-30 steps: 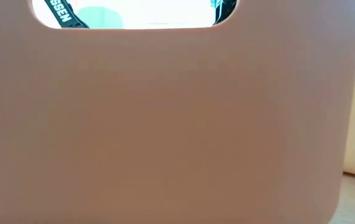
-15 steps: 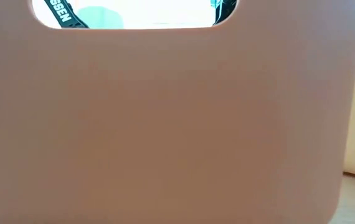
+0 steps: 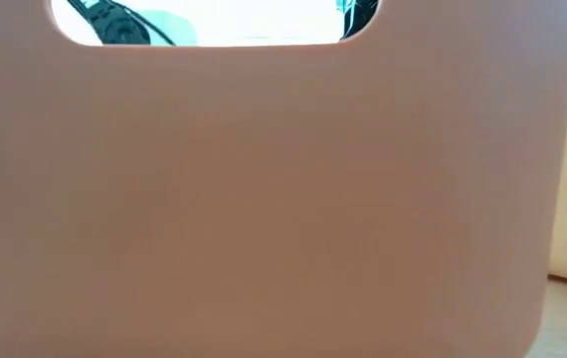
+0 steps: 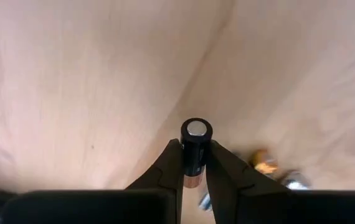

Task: Sort batteries

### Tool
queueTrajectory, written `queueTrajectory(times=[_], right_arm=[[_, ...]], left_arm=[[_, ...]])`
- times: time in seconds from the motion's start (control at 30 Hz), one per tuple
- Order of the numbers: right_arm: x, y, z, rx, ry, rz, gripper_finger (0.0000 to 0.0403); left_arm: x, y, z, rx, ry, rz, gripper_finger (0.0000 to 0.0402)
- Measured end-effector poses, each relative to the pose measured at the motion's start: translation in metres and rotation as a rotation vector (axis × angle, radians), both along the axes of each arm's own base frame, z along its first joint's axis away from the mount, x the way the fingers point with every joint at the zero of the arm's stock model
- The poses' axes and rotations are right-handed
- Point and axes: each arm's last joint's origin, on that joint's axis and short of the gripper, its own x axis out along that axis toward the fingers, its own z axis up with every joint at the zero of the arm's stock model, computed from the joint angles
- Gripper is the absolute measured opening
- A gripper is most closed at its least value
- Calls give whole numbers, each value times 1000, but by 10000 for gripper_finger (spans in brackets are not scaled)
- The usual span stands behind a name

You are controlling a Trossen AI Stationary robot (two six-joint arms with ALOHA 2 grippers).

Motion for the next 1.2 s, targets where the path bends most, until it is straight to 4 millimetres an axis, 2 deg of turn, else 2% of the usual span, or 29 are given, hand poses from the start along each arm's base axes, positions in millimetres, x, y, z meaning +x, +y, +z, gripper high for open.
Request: queueTrajectory(times=[0.13,0.33,0.6,0.9,1.03,1.2], right_arm=[[0,0,0,0,0,0,171],[0,0,0,-3,-1,-3,171],[0,0,0,-4,-1,-3,171],[0,0,0,-2,-1,-5,171],[-1,0,-1,-3,9,-7,171],[-15,-3,-6,7,154,-63,171]], left_arm=[[5,-9,17,8,-122,-31,51],[22,-32,38,-17,-426,-68,51],[51,-84,56,-63,-797,-206,51],[71,-136,79,-87,-1188,-340,51],[81,-154,77,-97,-1297,-412,51],[93,-165,57,-89,-1293,-438,51]])
